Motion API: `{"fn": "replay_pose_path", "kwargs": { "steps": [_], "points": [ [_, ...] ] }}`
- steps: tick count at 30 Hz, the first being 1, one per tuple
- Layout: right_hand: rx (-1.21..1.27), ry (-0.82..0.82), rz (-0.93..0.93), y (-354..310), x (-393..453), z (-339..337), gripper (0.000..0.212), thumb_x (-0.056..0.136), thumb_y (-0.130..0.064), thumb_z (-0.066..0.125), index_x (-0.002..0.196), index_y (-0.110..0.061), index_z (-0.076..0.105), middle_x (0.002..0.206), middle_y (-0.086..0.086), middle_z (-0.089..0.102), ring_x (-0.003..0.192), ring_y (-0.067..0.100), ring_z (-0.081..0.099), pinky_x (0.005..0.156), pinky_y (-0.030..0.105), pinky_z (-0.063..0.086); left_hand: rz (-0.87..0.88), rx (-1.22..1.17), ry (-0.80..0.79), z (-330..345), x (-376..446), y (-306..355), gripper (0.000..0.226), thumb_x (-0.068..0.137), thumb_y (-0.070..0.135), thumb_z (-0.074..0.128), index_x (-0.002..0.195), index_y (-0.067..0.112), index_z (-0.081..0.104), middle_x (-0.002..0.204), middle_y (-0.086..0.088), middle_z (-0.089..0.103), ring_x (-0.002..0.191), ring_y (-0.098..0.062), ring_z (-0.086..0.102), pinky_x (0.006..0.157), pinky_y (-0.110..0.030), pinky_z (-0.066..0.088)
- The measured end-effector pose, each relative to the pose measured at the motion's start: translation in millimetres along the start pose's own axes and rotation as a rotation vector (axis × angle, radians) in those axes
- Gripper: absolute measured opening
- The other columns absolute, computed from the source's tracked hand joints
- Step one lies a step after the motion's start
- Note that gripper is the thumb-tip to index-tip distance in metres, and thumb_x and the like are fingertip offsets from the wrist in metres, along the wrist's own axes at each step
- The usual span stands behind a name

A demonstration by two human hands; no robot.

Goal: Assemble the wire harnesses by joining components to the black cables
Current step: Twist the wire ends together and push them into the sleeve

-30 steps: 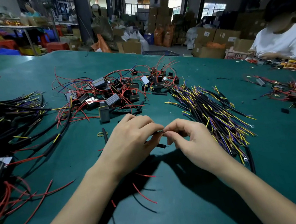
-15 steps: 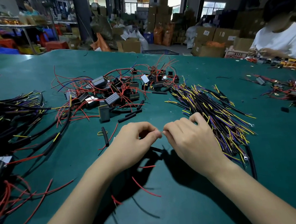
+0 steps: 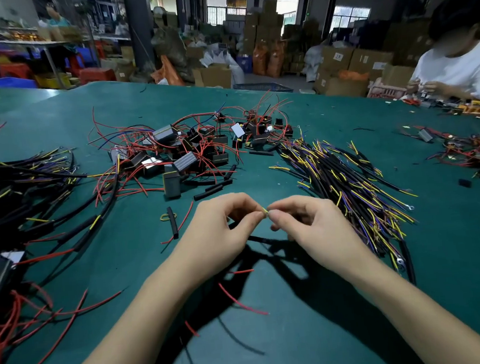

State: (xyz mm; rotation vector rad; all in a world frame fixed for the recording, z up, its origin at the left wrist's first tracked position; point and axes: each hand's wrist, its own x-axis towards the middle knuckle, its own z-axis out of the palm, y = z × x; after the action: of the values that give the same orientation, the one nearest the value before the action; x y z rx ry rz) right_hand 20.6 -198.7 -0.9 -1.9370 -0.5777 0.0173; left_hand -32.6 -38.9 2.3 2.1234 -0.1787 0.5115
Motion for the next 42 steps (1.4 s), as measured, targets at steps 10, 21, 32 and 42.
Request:
{"fn": "replay_pose_path", "kwargs": {
  "steps": [10, 21, 32, 42],
  "points": [
    [0.271, -0.153, 0.146, -3, 3, -12, 0.015, 0.090, -0.019, 0.062, 0.082, -0.013, 0.074, 0.078, -0.001, 0.072, 0.063, 0.010, 0.049, 0.068, 0.021, 0.041, 0.144, 0.099, 0.145, -1, 1, -7, 0.006, 0.086, 0.008, 0.067, 0.083, 0.013, 0.069, 0.077, 0.003, 0.065, 0.075, -0.011, 0.058, 0.071, -0.019, 0.044],
    [0.080, -0.049, -0.220, 1, 2, -9, 0.009, 0.087, -0.009, 0.064, 0.083, -0.017, 0.064, 0.074, -0.005, 0.062, 0.066, 0.012, 0.049, 0.061, 0.024, 0.040, -0.103, -0.180, -0.004, -1, 1, 1, 0.013, 0.089, 0.012, 0.063, 0.078, 0.013, 0.069, 0.069, -0.004, 0.065, 0.065, -0.011, 0.058, 0.065, -0.023, 0.046],
    [0.207, -0.048, -0.093, -2, 5, -2, 0.011, 0.089, -0.013, 0.064, 0.080, -0.018, 0.066, 0.059, -0.016, 0.059, 0.056, -0.003, 0.049, 0.058, 0.009, 0.039, -0.082, -0.208, 0.111, 2, -1, 6, 0.009, 0.087, 0.012, 0.065, 0.079, 0.013, 0.068, 0.073, -0.005, 0.067, 0.075, -0.028, 0.062, 0.072, -0.037, 0.050],
    [0.068, 0.047, -0.298, -5, 2, -2, 0.012, 0.086, -0.008, 0.065, 0.077, -0.015, 0.061, 0.072, -0.008, 0.061, 0.065, 0.014, 0.050, 0.065, 0.020, 0.040, -0.225, -0.354, -0.035, -3, 1, 8, 0.017, 0.086, 0.010, 0.063, 0.072, 0.011, 0.072, 0.065, -0.003, 0.063, 0.066, -0.006, 0.055, 0.067, -0.014, 0.042]
  ]
}}
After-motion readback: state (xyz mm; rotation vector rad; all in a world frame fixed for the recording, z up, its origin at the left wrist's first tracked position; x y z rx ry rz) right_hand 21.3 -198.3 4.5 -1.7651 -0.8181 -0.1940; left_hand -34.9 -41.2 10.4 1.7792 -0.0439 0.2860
